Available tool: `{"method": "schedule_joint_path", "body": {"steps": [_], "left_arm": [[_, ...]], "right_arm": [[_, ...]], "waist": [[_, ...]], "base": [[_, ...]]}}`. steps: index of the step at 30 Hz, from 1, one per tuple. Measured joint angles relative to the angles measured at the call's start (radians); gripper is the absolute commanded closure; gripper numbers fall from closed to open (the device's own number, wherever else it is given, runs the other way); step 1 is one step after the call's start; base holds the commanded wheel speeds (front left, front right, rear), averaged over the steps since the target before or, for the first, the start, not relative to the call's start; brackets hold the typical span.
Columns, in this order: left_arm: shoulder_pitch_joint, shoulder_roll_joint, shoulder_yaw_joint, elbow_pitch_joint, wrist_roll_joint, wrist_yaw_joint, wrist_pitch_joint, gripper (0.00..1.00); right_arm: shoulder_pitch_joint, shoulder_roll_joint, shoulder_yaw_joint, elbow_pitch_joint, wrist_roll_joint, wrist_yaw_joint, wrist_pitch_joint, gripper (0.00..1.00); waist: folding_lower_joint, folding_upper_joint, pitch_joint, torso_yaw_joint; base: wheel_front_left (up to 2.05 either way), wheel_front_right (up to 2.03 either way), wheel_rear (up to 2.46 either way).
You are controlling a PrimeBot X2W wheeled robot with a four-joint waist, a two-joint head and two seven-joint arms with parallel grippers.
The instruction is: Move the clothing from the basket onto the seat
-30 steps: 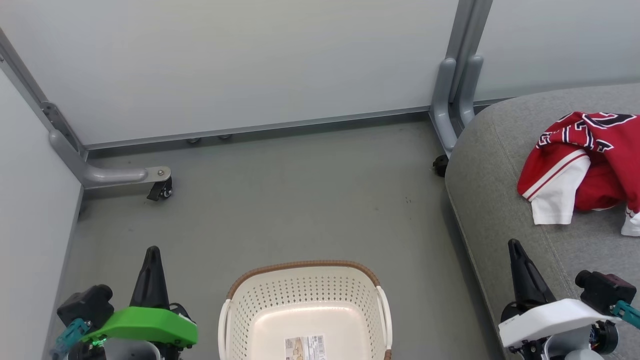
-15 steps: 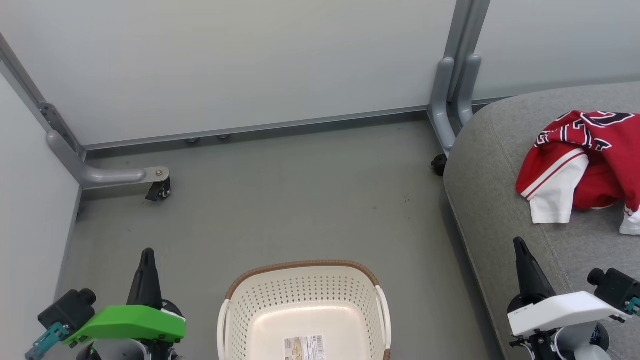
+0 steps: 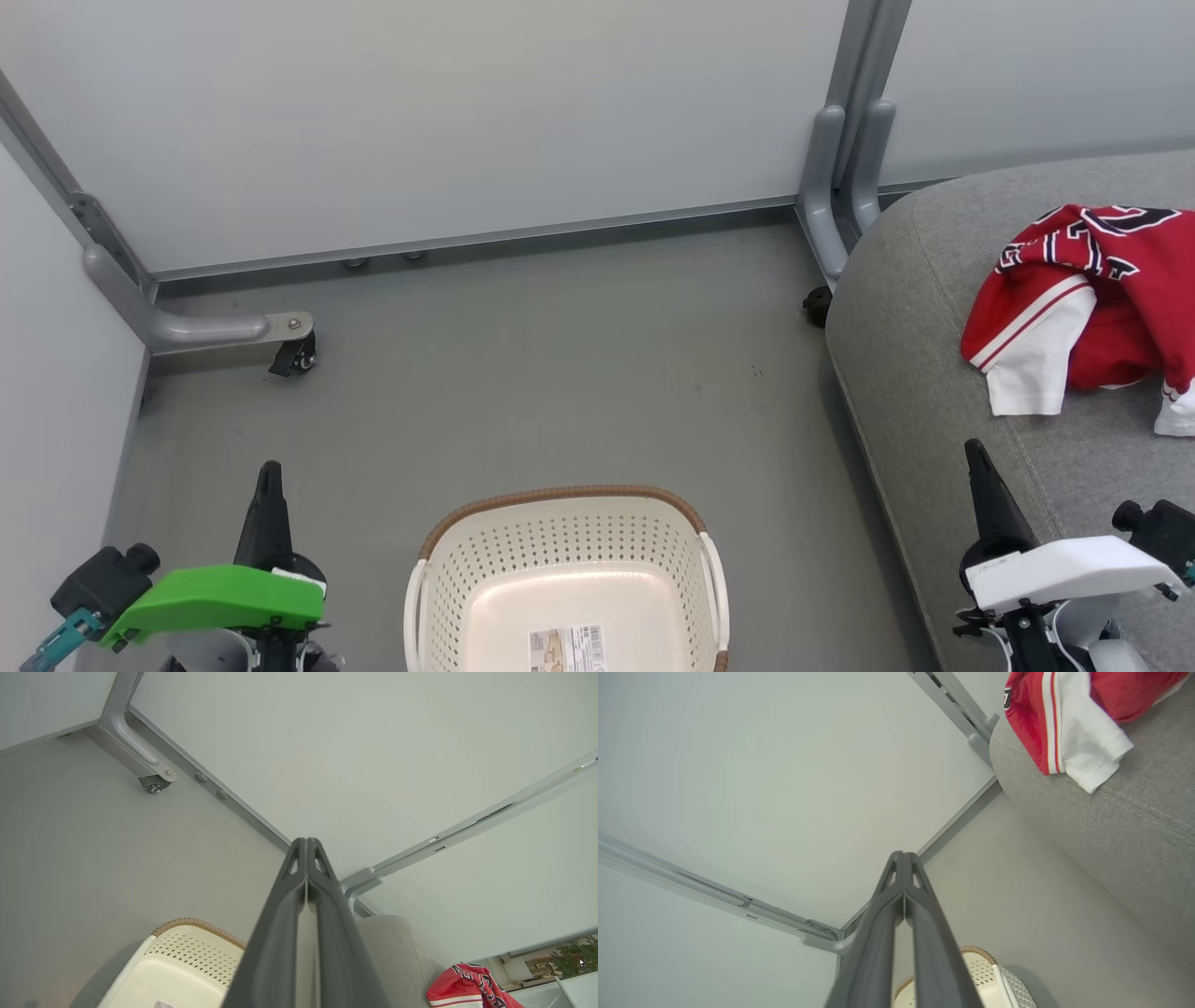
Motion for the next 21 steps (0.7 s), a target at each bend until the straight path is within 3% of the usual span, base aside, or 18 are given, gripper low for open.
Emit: {"method": "schedule_joint_path", "body": {"steps": [21], "left_arm": [[-0.015, 0.000, 0.029, -0.001, -0.232, -0.020, 0.058, 1.00]], "right_arm": [[-0.022, -0.002, -0.017, 0.018, 0.232, 0.000, 0.059, 1.00]], "waist": [[0.0000, 0.0000, 0.002, -0.006]], "base": [[0.00, 0.00, 0.00]]}}
